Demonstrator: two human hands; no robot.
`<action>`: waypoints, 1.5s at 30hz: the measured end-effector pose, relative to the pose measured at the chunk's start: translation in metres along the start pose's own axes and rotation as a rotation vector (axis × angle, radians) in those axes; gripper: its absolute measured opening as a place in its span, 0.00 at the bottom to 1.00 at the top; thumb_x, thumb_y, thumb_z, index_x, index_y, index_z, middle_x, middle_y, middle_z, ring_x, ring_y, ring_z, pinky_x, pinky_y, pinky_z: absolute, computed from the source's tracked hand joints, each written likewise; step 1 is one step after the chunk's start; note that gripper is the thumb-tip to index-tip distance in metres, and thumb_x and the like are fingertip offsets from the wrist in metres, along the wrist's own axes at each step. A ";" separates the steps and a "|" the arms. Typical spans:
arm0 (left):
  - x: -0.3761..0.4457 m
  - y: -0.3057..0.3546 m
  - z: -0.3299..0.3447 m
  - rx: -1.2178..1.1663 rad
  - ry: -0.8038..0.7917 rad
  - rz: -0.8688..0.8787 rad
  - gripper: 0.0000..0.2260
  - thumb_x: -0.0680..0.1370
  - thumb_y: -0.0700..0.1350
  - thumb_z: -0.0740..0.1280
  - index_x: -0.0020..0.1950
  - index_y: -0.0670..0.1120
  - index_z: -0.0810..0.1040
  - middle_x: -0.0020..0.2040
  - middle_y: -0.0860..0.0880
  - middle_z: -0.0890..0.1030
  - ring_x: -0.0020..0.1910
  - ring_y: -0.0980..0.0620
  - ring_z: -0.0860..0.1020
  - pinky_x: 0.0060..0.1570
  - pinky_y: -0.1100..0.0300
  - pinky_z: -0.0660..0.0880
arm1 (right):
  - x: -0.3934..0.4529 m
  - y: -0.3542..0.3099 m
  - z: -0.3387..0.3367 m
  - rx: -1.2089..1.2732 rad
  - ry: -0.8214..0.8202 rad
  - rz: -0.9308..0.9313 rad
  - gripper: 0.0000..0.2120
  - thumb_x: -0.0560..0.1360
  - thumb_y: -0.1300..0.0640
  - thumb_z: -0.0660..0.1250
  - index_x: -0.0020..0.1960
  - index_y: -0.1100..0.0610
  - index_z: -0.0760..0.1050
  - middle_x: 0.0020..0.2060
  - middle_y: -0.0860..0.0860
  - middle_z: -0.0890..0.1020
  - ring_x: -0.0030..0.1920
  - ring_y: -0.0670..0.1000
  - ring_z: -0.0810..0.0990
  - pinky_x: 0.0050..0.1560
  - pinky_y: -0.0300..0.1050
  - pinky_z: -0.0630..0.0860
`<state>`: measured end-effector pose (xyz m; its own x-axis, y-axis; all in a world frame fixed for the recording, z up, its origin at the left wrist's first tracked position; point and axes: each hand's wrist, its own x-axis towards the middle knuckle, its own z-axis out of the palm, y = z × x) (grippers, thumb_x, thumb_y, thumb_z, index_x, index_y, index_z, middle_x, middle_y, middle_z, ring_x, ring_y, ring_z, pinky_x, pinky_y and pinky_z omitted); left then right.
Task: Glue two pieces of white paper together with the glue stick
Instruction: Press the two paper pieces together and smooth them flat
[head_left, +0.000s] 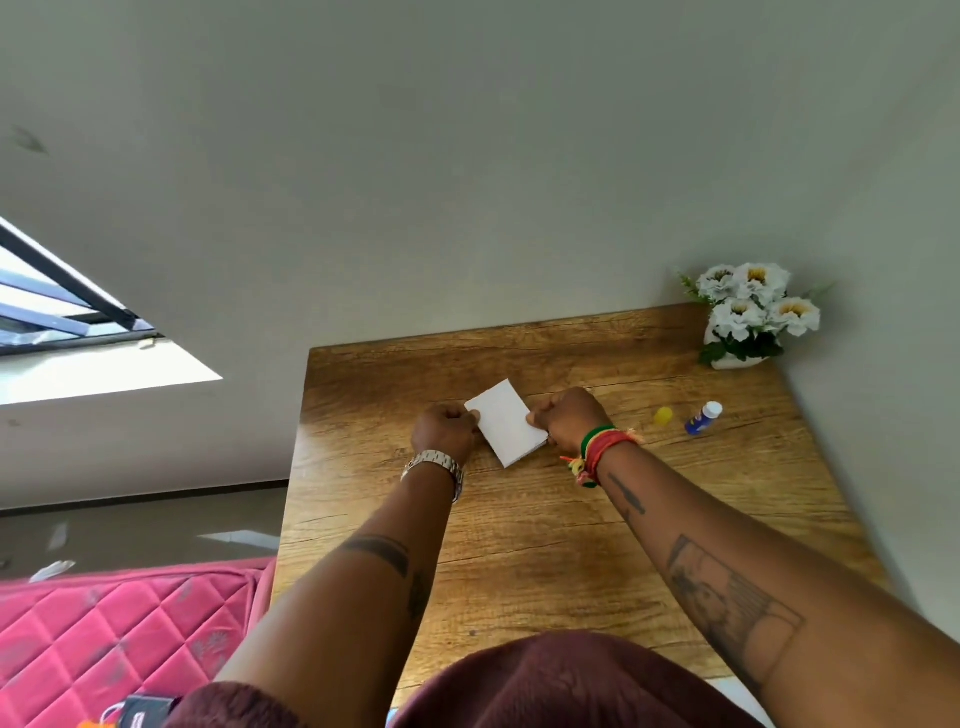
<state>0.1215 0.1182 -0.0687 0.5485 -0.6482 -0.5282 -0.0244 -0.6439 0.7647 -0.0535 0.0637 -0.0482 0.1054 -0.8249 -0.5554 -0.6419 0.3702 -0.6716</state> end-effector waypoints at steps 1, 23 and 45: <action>-0.001 0.000 0.000 0.010 0.009 -0.004 0.07 0.74 0.43 0.76 0.37 0.48 0.81 0.42 0.44 0.86 0.44 0.43 0.86 0.48 0.44 0.83 | 0.001 0.001 0.002 -0.007 0.015 -0.004 0.08 0.76 0.55 0.73 0.52 0.57 0.86 0.47 0.53 0.85 0.48 0.55 0.82 0.45 0.43 0.75; 0.013 -0.002 0.008 0.172 0.014 0.003 0.09 0.73 0.47 0.77 0.35 0.52 0.80 0.44 0.47 0.87 0.47 0.45 0.85 0.52 0.48 0.82 | 0.016 0.012 0.014 -0.128 0.137 -0.061 0.03 0.74 0.55 0.74 0.46 0.54 0.84 0.49 0.51 0.86 0.52 0.53 0.83 0.54 0.48 0.79; 0.015 0.000 0.016 0.373 0.069 0.038 0.05 0.75 0.49 0.75 0.44 0.49 0.83 0.49 0.47 0.86 0.50 0.46 0.82 0.51 0.55 0.80 | 0.013 0.019 0.024 -0.207 0.199 -0.120 0.02 0.75 0.54 0.73 0.45 0.51 0.81 0.48 0.49 0.85 0.50 0.52 0.82 0.50 0.47 0.79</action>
<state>0.1166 0.1020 -0.0823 0.5958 -0.6536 -0.4667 -0.3413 -0.7321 0.5896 -0.0458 0.0699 -0.0801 0.0519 -0.9323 -0.3579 -0.7768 0.1875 -0.6012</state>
